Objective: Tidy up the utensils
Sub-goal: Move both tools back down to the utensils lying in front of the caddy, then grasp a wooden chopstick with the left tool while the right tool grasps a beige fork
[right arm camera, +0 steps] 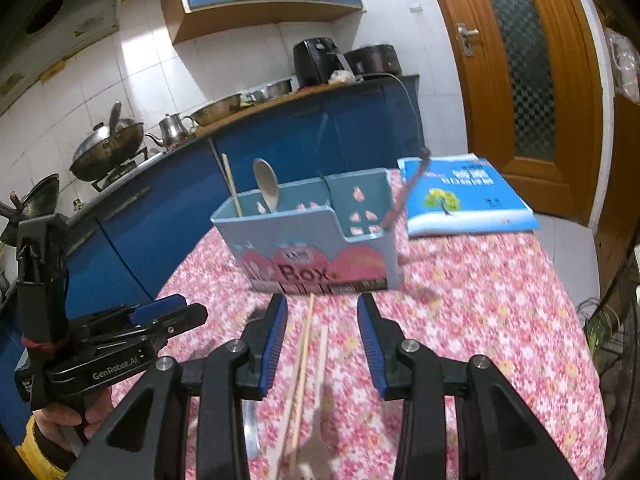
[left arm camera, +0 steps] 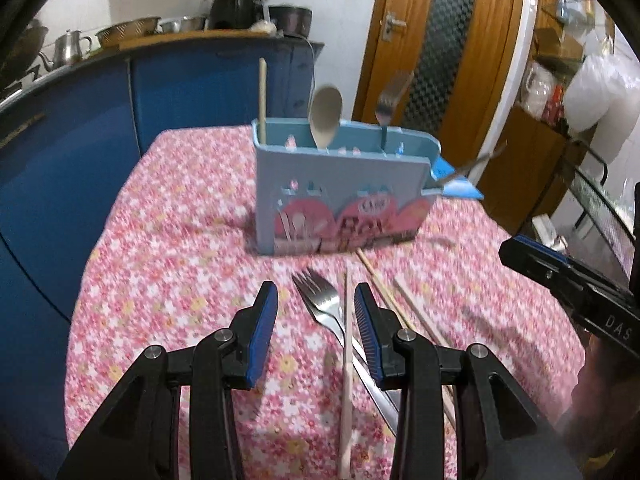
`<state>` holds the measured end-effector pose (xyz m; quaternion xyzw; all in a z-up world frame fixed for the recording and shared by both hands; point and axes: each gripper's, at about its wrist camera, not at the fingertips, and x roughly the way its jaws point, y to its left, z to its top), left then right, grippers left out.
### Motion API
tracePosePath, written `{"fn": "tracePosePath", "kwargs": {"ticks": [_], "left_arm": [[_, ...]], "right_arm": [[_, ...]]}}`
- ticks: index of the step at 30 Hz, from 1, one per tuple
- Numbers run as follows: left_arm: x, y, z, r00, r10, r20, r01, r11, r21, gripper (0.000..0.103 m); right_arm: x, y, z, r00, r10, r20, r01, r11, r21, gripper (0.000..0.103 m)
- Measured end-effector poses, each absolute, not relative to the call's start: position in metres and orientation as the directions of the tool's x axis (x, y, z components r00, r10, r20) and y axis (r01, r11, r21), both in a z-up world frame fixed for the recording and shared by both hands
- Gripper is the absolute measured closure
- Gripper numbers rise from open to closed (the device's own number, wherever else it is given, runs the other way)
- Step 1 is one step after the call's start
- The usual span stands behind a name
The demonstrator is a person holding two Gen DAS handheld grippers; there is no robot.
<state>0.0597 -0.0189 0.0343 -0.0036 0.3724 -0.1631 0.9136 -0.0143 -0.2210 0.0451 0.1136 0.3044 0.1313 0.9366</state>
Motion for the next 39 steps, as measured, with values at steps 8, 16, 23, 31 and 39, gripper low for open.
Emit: {"fn": "tracePosePath", "kwargs": {"ticks": [8, 16, 23, 31, 39], "left_arm": [[0.064, -0.035, 0.012, 0.617, -0.275, -0.737, 0.308, 0.946, -0.096, 0.063], [0.067, -0.05, -0.002, 0.574, -0.255, -0.778, 0.345, 0.937, -0.053, 0.064], [0.07, -0.054, -0.013, 0.528, -0.278, -0.803, 0.358, 0.93, -0.086, 0.09], [0.069, -0.055, -0.013, 0.527, -0.279, -0.803, 0.36, 0.929, -0.087, 0.1], [0.058, -0.031, -0.004, 0.558, -0.247, -0.792, 0.295, 0.951, -0.089, 0.1]], "right_arm": [[-0.017, -0.239, 0.025, 0.751, 0.323, -0.576, -0.143, 0.931, 0.335, 0.06], [-0.016, -0.249, 0.013, 0.735, 0.336, -0.589, -0.13, 0.922, 0.365, 0.06], [-0.016, -0.256, 0.007, 0.727, 0.345, -0.594, -0.12, 0.915, 0.384, 0.06], [-0.017, -0.258, 0.004, 0.723, 0.349, -0.596, -0.118, 0.913, 0.391, 0.06], [-0.018, -0.249, 0.006, 0.717, 0.354, -0.601, -0.136, 0.916, 0.377, 0.06]]}}
